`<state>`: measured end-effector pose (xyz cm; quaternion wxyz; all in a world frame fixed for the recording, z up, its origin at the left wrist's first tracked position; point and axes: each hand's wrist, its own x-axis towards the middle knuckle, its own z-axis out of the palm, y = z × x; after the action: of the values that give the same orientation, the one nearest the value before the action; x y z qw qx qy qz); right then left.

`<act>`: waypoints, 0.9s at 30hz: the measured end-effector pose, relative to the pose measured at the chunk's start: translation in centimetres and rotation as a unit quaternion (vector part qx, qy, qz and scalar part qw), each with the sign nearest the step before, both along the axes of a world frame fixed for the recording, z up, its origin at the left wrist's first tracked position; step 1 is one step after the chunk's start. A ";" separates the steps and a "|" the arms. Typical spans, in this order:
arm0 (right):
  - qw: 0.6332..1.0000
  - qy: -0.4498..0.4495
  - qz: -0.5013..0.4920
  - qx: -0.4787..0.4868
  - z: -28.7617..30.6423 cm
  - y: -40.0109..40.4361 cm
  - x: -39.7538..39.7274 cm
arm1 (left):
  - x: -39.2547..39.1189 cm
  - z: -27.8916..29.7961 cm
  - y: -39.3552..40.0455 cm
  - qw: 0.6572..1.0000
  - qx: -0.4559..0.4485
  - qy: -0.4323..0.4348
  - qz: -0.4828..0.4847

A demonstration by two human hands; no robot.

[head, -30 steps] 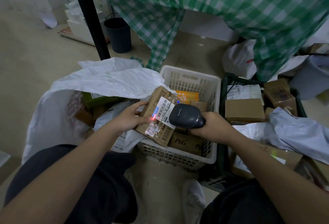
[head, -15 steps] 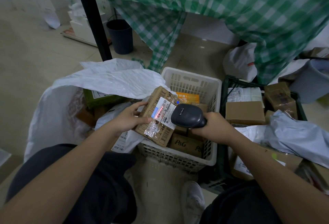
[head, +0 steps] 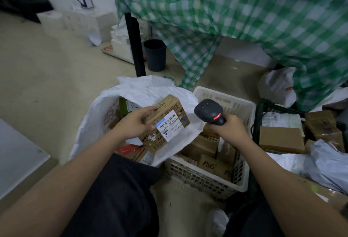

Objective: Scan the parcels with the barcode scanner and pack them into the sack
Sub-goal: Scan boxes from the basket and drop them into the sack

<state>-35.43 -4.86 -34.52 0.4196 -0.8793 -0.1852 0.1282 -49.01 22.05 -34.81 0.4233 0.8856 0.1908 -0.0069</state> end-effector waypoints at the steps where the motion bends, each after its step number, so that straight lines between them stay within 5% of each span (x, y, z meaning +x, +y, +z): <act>1: 1.000 0.010 -0.006 0.013 0.1 1.0 -0.1 | -0.2 0.3 0.7 0.998 0.067 -0.009 0.004; 3: 0.998 0.039 -0.019 0.041 0.1 3.2 -0.1 | -0.2 0.8 2.1 0.982 0.184 -0.028 0.018; 11: 0.990 0.019 -0.120 0.075 -1.5 10.3 3.6 | 2.2 1.5 6.2 0.923 0.363 -0.099 0.084; 21: 0.994 -0.021 -0.101 0.047 -4.9 17.8 7.9 | 5.3 -1.9 9.0 0.939 0.327 -0.073 0.081; 27: 0.976 0.003 -0.151 0.157 -3.5 19.5 9.2 | 3.9 -2.8 8.3 0.943 0.328 -0.007 0.056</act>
<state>-26.20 14.63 -38.00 0.5674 -0.8200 -0.0669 0.0349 -45.09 30.39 -37.59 0.1109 0.9633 0.2289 0.0864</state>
